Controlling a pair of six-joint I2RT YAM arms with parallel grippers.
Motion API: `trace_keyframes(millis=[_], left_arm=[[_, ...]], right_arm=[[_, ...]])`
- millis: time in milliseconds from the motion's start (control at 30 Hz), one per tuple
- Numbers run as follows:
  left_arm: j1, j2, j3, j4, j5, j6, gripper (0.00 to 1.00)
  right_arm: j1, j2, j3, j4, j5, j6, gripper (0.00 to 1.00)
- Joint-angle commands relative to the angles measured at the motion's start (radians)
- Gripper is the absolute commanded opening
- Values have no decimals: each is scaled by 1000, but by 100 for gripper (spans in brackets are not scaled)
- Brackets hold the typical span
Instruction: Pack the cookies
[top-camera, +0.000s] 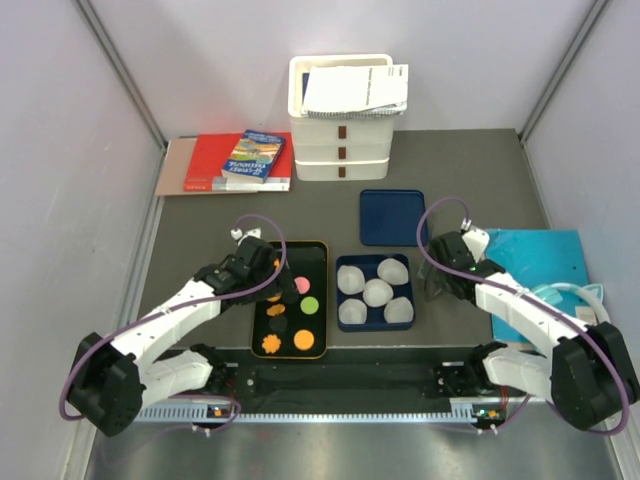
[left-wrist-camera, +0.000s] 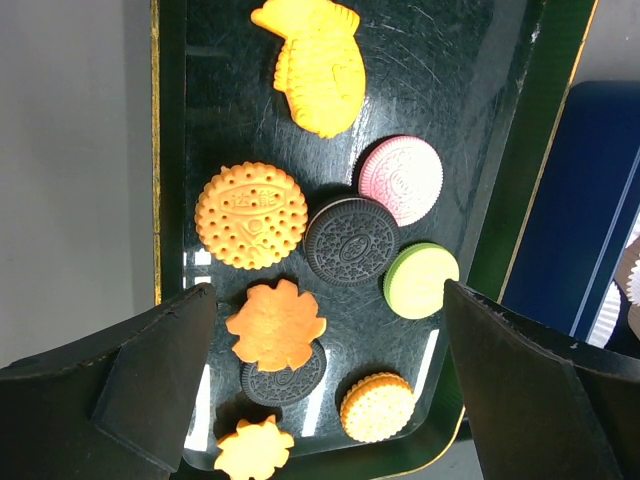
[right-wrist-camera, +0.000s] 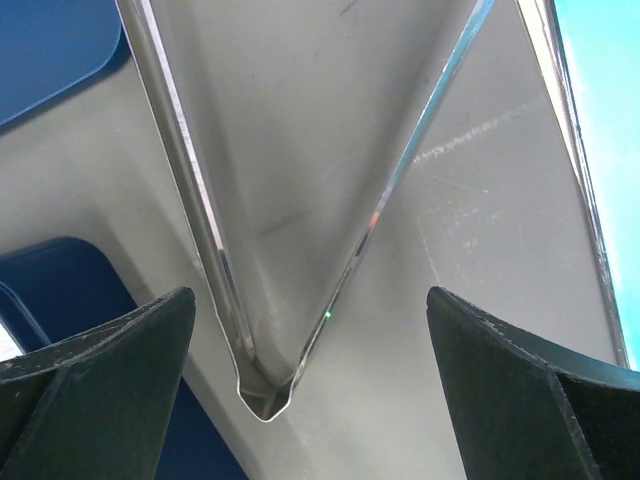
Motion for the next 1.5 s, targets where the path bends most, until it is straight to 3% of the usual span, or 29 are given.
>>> trace_keyframes(millis=[0, 467, 667, 867, 1000, 1167, 1467], left_arm=[[-6, -26, -4, 45, 7, 2, 99], [-6, -26, -18, 31, -19, -1, 99], [-6, -21, -24, 30, -21, -1, 99], [-6, -18, -25, 31, -22, -2, 99], [-6, -15, -24, 34, -24, 1, 99], [-6, -12, -21, 34, -28, -1, 99], [-6, -19, -15, 31, -19, -8, 99]], right_arm=[[-5, 13, 1, 88, 27, 30, 99], [-6, 365, 216, 8, 133, 10, 98], [-13, 443, 242, -19, 102, 7, 72], [-13, 350, 210, -39, 86, 20, 63], [1, 196, 227, -94, 116, 0, 59], [33, 72, 282, -208, 133, -36, 62], [92, -108, 281, -236, 61, -116, 65]])
